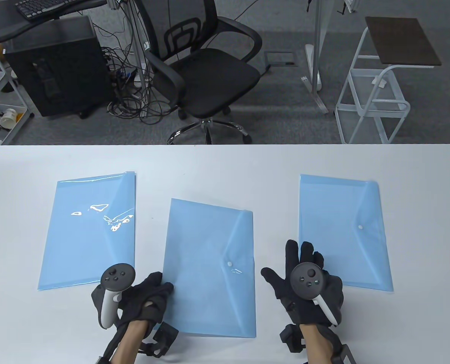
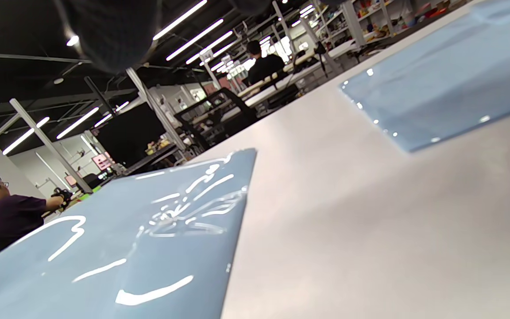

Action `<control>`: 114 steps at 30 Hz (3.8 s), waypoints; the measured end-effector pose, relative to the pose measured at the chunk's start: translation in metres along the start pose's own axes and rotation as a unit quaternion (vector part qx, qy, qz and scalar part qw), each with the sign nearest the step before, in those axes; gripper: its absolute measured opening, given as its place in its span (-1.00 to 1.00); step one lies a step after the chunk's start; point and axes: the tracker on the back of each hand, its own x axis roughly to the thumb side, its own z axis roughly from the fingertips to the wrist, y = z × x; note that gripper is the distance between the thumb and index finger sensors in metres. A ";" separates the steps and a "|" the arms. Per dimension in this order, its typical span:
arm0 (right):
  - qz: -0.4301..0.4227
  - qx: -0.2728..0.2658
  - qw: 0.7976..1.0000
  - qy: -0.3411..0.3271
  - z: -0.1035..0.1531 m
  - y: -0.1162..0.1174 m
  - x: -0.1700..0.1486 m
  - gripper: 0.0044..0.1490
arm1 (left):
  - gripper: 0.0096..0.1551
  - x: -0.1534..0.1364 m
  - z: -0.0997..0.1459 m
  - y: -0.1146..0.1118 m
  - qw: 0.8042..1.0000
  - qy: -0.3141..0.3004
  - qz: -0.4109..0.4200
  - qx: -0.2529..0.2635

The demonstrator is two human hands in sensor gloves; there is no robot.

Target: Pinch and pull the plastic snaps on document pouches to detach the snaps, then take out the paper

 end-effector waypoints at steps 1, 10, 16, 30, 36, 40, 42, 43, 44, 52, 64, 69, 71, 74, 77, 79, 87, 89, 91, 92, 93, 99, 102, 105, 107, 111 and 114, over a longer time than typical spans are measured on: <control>0.000 0.000 1.000 -0.001 0.000 0.000 0.000 0.25 | -0.50 0.000 0.000 -0.001 1.000 0.002 -0.003 0.001; 0.008 0.007 1.000 -0.027 0.003 0.001 0.013 0.25 | -0.48 -0.003 -0.005 -0.007 0.999 0.016 -0.040 0.001; 0.009 0.059 0.997 -0.051 -0.002 0.008 0.038 0.31 | -0.46 -0.003 -0.004 -0.008 0.999 0.018 -0.049 0.001; 0.119 0.167 0.978 -0.049 -0.035 0.057 0.094 0.38 | -0.43 -0.001 -0.004 -0.009 0.998 0.014 -0.068 0.004; 0.208 0.190 0.958 -0.049 -0.049 0.085 0.107 0.38 | -0.43 -0.001 -0.004 -0.009 0.997 0.014 -0.072 0.002; 0.241 0.196 0.950 -0.044 -0.053 0.093 0.111 0.35 | -0.43 -0.001 -0.004 -0.009 0.997 0.013 -0.076 0.001; 0.255 0.199 0.945 -0.042 -0.055 0.097 0.113 0.33 | -0.43 0.000 -0.004 -0.009 0.997 0.012 -0.079 0.002; 0.260 0.201 0.944 -0.041 -0.055 0.098 0.113 0.31 | -0.43 0.000 -0.005 -0.009 0.997 0.013 -0.080 0.002; 0.264 0.203 0.942 -0.041 -0.056 0.100 0.114 0.28 | -0.43 0.000 -0.005 -0.009 0.997 0.013 -0.081 0.002; 0.297 0.204 0.932 -0.034 -0.059 0.114 0.126 0.03 | -0.44 0.001 -0.005 -0.010 0.996 0.014 -0.087 0.003; 0.375 0.125 0.918 -0.026 -0.070 0.133 0.140 -0.18 | -0.44 0.001 -0.006 -0.011 0.994 0.013 -0.104 0.006; 0.384 0.104 0.917 -0.034 -0.069 0.130 0.142 -0.21 | -0.44 0.002 -0.006 -0.012 0.993 0.014 -0.116 0.010; 0.407 0.062 0.910 -0.048 -0.072 0.125 0.139 -0.26 | -0.44 0.002 -0.006 -0.012 0.993 0.015 -0.120 0.010; 0.366 0.073 0.927 -0.030 -0.075 0.119 0.134 -0.21 | -0.44 0.002 -0.007 -0.011 0.993 0.016 -0.113 0.008; 0.340 0.094 0.936 -0.025 -0.077 0.113 0.131 -0.18 | -0.44 0.002 -0.006 -0.011 0.994 0.015 -0.110 0.006; 0.312 0.092 0.945 -0.029 -0.076 0.106 0.128 -0.16 | -0.45 0.001 -0.006 -0.011 0.994 0.016 -0.106 0.006; 0.309 0.049 0.949 -0.039 -0.056 0.068 0.121 -0.07 | -0.45 0.001 -0.006 -0.011 0.995 0.015 -0.101 0.005; 0.324 0.034 0.944 -0.044 -0.051 0.060 0.119 -0.02 | -0.45 0.001 -0.006 -0.010 0.995 0.016 -0.100 0.005; 0.348 0.024 0.936 -0.052 -0.046 0.054 0.117 0.04 | -0.45 0.001 -0.006 -0.010 0.995 0.015 -0.101 0.005; 0.368 0.021 0.928 -0.059 -0.042 0.052 0.115 0.06 | -0.45 0.001 -0.006 -0.010 0.995 0.014 -0.101 0.005; 0.391 0.023 0.918 -0.067 -0.039 0.051 0.113 0.10 | -0.45 0.001 -0.006 -0.010 0.995 0.014 -0.102 0.005; 0.469 0.024 0.876 -0.109 -0.024 0.052 0.099 0.19 | -0.45 0.001 -0.006 -0.010 0.994 0.013 -0.104 0.007; 0.496 0.028 0.857 -0.138 -0.019 0.056 0.089 0.13 | -0.45 0.000 -0.006 -0.010 0.995 0.013 -0.103 0.007; 0.477 0.036 0.864 -0.160 -0.016 0.059 0.079 0.02 | -0.45 0.000 -0.005 -0.010 0.994 0.013 -0.104 0.009; 0.439 0.039 0.882 -0.167 -0.018 0.060 0.072 -0.05 | -0.45 0.000 -0.005 -0.011 0.994 0.013 -0.105 0.009; 0.367 0.063 0.920 -0.119 -0.021 0.059 0.059 -0.14 | -0.45 0.001 -0.005 -0.011 0.994 0.013 -0.109 0.013; 0.280 0.084 0.953 -0.074 -0.024 0.055 0.051 -0.19 | -0.44 0.001 -0.005 -0.012 0.994 0.013 -0.111 0.015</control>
